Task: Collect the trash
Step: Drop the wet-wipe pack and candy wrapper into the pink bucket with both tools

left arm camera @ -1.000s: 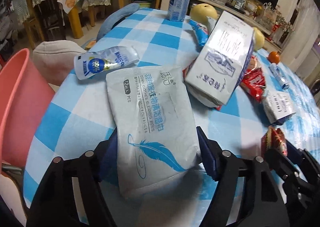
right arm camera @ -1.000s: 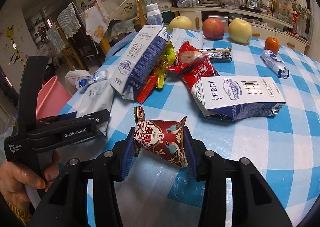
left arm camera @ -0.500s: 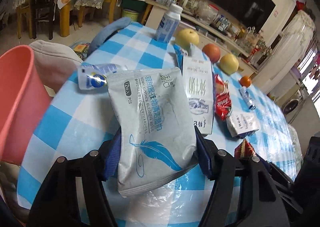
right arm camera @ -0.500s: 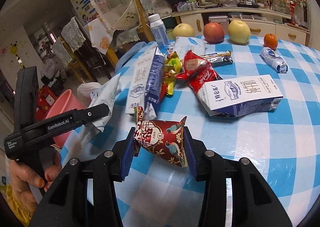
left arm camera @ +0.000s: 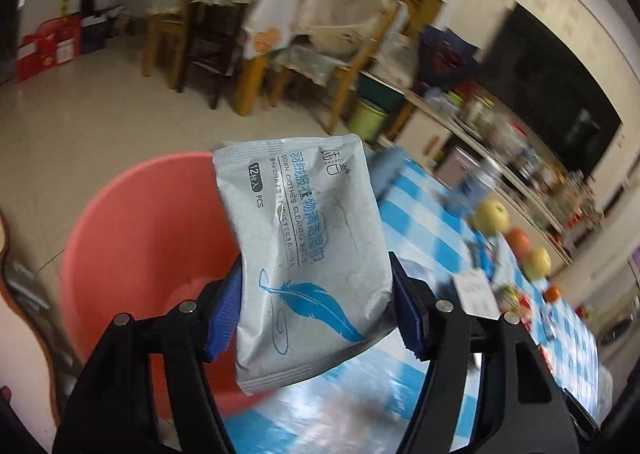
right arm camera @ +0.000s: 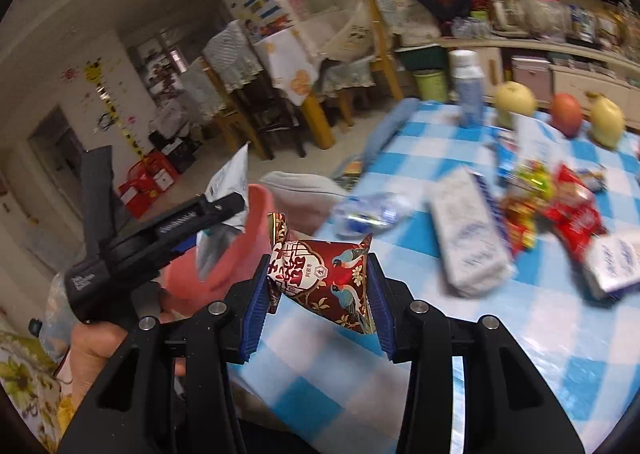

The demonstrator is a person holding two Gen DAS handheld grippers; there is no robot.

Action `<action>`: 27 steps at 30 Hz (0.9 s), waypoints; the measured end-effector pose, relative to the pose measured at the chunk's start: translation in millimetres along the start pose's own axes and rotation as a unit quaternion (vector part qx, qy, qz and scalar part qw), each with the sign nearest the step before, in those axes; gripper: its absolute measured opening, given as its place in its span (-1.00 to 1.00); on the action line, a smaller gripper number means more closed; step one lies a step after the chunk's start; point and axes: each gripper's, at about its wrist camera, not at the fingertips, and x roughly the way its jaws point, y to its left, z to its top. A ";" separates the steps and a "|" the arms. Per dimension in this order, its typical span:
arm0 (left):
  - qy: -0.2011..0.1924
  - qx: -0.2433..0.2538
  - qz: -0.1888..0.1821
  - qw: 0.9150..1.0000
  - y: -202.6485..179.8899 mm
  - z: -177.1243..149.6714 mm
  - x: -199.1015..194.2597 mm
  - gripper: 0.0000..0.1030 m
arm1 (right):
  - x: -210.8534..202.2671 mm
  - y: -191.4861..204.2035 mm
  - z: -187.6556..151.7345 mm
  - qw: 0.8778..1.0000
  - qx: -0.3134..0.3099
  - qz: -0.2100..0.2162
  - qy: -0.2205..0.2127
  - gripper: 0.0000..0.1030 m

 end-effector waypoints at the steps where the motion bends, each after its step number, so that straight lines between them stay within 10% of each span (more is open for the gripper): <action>1: 0.000 -0.011 0.006 1.000 9.0 4.3 1.2 0.30 | 10.5 15.3 6.2 1.000 -0.008 0.013 0.003 -0.09; 15: 0.017 -0.113 0.096 0.989 86.7 21.1 21.2 0.51 | 126.9 104.1 42.3 0.996 -0.011 0.078 0.048 0.21; 27: -0.054 -0.071 0.085 0.992 62.1 19.9 9.9 0.67 | 80.0 59.3 29.1 0.999 0.021 0.034 -0.012 0.73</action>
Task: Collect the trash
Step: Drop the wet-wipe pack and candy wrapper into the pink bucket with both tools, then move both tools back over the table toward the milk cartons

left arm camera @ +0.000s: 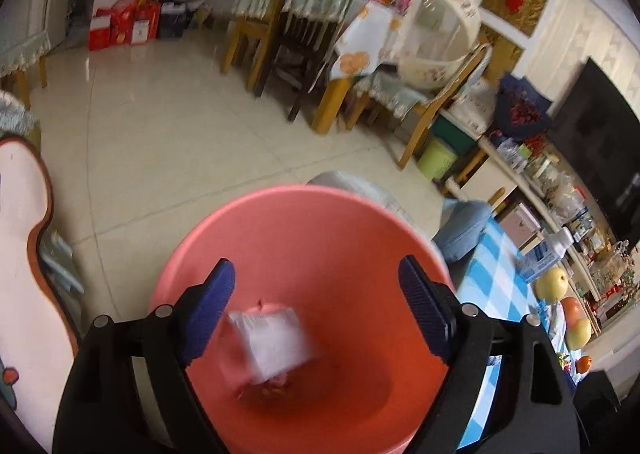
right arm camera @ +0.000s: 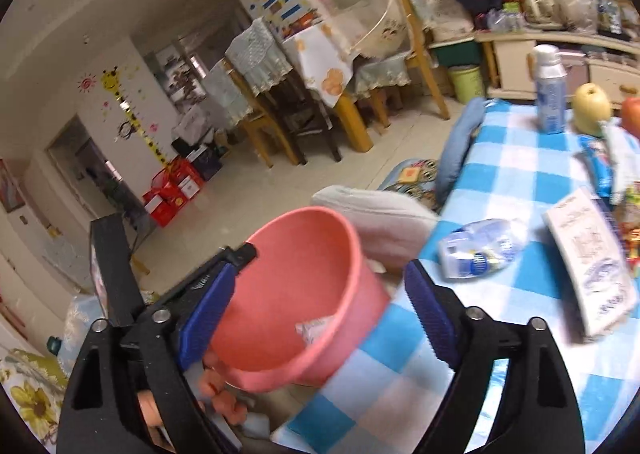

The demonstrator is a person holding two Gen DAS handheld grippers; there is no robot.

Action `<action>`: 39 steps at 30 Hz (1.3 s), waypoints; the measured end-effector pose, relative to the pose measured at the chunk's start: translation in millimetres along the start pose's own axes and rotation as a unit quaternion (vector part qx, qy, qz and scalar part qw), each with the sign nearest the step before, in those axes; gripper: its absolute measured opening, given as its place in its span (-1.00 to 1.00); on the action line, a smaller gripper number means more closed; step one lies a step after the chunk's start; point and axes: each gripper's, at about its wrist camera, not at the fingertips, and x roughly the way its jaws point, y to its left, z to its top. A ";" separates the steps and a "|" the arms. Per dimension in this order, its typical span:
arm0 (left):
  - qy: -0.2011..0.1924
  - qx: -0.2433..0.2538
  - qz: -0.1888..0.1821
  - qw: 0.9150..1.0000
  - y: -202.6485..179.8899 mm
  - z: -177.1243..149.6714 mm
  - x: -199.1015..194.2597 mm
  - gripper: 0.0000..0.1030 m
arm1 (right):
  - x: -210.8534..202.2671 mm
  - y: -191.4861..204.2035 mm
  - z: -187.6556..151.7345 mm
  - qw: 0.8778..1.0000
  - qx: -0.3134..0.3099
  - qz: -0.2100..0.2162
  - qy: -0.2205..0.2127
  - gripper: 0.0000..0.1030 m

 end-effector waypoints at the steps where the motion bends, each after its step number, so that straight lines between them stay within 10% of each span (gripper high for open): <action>1: -0.014 0.012 -0.008 1.000 -5.7 -0.5 -3.3 0.71 | -6.7 -4.2 -2.6 1.000 -0.001 -0.007 -0.004 0.73; 21: -0.002 0.165 -0.113 0.980 -101.8 -44.1 -22.8 0.73 | -91.1 -68.3 -47.2 0.989 -0.056 -0.137 -0.028 0.84; 39: -0.001 0.276 -0.118 0.954 -170.1 -96.1 -28.6 0.74 | -142.0 -133.1 -57.8 0.985 -0.011 -0.165 -0.051 0.84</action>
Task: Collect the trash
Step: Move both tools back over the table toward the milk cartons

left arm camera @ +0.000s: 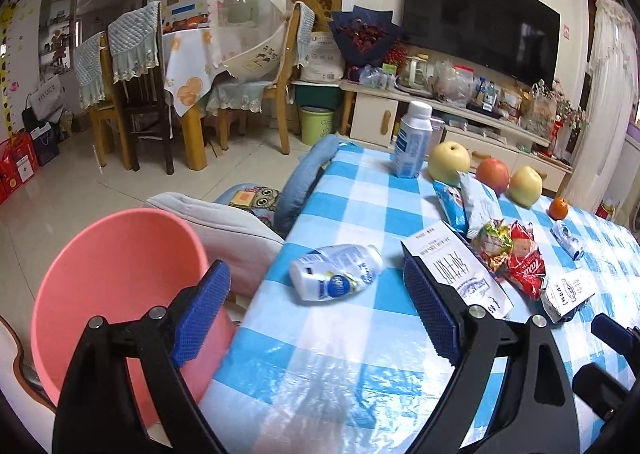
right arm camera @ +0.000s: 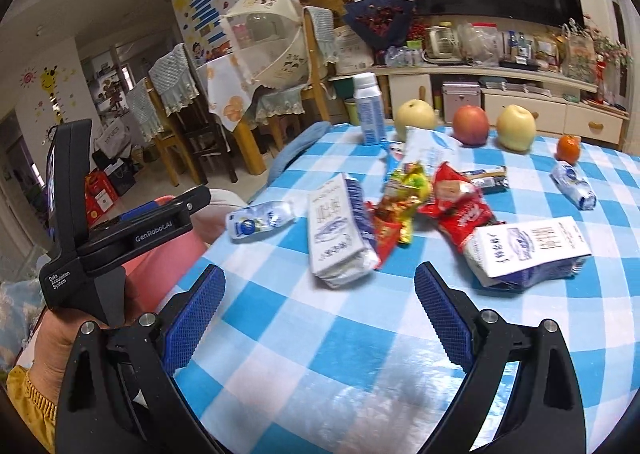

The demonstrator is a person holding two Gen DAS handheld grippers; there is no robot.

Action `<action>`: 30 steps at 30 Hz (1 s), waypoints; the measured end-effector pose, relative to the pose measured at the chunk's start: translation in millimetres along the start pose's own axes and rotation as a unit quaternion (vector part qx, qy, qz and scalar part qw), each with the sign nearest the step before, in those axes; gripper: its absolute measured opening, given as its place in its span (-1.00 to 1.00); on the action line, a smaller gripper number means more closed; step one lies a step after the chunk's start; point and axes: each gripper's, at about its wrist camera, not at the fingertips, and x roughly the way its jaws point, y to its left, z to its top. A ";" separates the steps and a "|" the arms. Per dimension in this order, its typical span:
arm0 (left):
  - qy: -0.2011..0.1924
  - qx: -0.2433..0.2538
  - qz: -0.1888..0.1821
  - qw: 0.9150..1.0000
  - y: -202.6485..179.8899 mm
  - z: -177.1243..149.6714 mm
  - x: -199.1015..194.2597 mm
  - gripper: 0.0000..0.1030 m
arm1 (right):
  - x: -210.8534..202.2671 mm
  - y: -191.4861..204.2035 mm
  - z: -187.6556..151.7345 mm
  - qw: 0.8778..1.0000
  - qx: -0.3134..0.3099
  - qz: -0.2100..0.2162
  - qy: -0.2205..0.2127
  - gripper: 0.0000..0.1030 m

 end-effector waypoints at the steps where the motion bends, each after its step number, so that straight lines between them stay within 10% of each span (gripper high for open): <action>1: 0.002 0.001 -0.002 1.000 -2.2 -0.4 0.9 0.74 | -1.8 -4.9 -0.5 1.000 0.003 -0.003 -0.001 0.84; 20: 0.072 0.001 -0.127 0.989 -83.7 -10.4 34.8 0.73 | -32.6 -106.9 5.6 0.995 0.088 -0.055 -0.008 0.84; 30: 0.119 -0.024 -0.121 0.985 -100.7 -9.4 72.9 0.73 | -41.0 -200.5 24.5 0.981 0.153 -0.116 -0.012 0.84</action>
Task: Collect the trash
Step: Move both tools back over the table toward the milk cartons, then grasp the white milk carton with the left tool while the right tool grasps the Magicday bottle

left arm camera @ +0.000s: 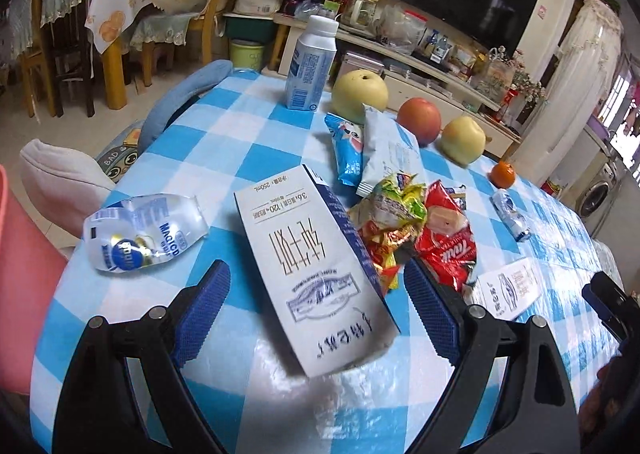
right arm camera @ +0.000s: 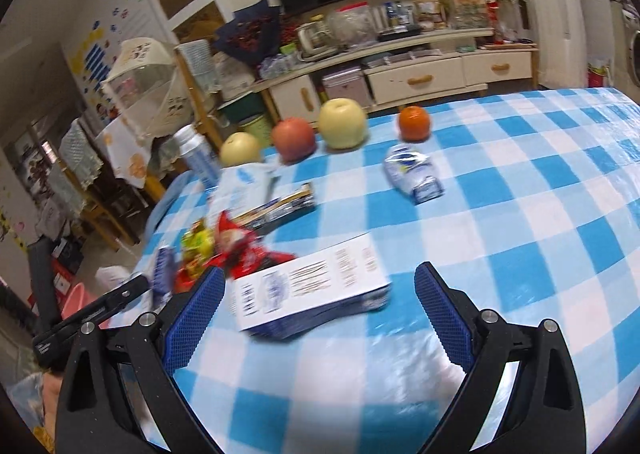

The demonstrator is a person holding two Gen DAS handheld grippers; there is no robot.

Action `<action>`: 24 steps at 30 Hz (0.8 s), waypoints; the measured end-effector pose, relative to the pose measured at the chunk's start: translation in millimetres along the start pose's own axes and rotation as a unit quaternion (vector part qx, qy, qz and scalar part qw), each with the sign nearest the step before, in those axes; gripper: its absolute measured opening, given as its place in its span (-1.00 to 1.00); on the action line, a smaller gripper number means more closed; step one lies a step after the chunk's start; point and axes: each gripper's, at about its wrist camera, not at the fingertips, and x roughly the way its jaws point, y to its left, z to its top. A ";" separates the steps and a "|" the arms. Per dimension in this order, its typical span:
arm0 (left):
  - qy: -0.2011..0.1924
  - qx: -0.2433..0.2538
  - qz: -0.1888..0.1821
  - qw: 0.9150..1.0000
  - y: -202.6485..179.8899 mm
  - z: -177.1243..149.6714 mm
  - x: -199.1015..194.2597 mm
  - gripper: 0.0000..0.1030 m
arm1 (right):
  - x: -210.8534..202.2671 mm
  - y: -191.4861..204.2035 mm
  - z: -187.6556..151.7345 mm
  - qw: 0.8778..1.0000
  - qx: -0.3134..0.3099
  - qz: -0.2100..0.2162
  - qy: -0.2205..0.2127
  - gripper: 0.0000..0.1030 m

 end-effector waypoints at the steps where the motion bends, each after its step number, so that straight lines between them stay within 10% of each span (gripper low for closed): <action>1: 0.002 -0.007 0.002 1.000 0.4 1.3 3.5 0.73 | 5.9 -9.7 5.6 1.000 0.003 -0.015 -0.001 0.84; 8: 0.020 -0.033 0.015 0.999 6.8 6.2 23.2 0.69 | 46.0 -63.0 34.6 0.998 0.051 -0.028 0.029 0.84; 24: 0.027 -0.035 0.028 0.999 3.0 10.8 44.1 0.28 | 128.5 -71.6 68.2 0.994 -0.045 -0.083 0.056 0.71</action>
